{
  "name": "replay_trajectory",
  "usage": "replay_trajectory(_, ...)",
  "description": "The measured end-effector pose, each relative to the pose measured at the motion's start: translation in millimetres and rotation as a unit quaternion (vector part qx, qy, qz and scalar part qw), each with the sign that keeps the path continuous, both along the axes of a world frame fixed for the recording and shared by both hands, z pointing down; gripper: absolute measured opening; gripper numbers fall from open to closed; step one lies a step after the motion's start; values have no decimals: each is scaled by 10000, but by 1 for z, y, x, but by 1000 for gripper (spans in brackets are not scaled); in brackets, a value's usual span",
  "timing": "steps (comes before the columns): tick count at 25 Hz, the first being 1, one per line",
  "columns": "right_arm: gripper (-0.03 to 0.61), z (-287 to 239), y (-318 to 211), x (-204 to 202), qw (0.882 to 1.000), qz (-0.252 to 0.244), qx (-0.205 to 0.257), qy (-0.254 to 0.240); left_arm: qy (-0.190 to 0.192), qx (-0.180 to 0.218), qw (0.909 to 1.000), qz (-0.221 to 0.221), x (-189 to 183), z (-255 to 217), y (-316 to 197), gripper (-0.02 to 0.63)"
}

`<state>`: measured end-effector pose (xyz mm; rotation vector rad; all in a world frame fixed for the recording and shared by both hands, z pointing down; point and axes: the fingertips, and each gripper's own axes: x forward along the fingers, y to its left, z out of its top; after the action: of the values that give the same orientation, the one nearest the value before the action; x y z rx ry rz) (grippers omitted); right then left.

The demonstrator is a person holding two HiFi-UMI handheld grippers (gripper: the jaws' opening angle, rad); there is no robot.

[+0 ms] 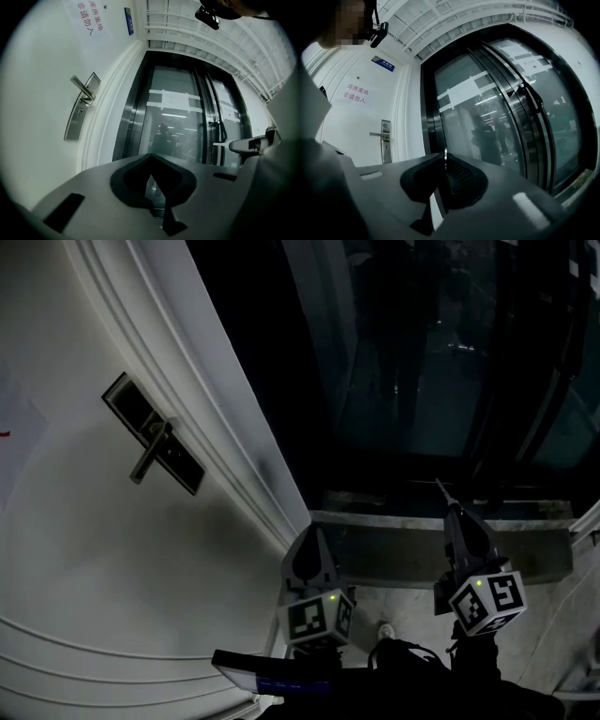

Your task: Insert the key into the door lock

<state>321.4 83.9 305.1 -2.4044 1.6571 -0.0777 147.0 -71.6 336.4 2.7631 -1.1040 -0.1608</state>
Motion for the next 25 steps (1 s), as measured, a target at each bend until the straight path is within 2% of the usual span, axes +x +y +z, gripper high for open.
replay_trajectory(6, 12, 1, -51, 23, 9981, -617, -4, -16, -29, 38, 9979, -640, 4, -2, -33, 2)
replay_trajectory(11, 12, 1, -94, 15, 9908, -1354, 3, -5, -13, 21, 9927, -1210, -12, -5, -49, 2)
replay_trajectory(15, 12, 4, -128, -7, 9810, -1939, -20, 14, -36, 4, 9843, -1763, -42, -4, -59, 2)
replay_trajectory(20, 12, 5, -171, -50, 9645, -2640, -31, 75, -52, -106, 9675, -2524, -96, -1, -71, 2)
replay_trajectory(25, 12, -2, -214, -95, 9486, -3161, 44, 177, -159, 10, 9576, -2877, -136, -5, -96, 2)
